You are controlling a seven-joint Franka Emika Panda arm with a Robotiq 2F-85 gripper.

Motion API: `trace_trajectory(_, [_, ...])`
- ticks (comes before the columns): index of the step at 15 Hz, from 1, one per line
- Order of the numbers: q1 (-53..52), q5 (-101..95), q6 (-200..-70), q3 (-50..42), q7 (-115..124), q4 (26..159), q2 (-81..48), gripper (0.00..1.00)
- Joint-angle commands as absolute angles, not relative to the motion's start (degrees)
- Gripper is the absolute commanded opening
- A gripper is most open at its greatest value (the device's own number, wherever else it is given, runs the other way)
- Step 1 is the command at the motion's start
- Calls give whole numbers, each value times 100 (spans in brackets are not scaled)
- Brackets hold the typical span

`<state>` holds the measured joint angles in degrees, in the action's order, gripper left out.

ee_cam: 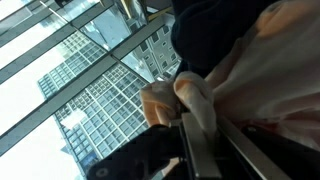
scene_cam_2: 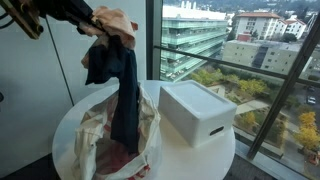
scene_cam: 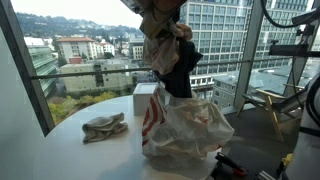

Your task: Take the t-shirts out of the plastic bag.

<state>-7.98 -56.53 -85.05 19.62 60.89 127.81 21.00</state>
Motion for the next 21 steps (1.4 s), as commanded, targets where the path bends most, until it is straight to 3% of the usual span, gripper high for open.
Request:
trace_trajectory(1, [-1106, -6311, -8921, 2053, 6828, 12511, 1668, 3])
trace_trajectory(13, [-1156, -6267, -13274, 1385, 8540, 11834, 52, 3])
trace_trajectory(21, [-1139, -6357, -15067, 1291, 8531, 11991, 1078, 3])
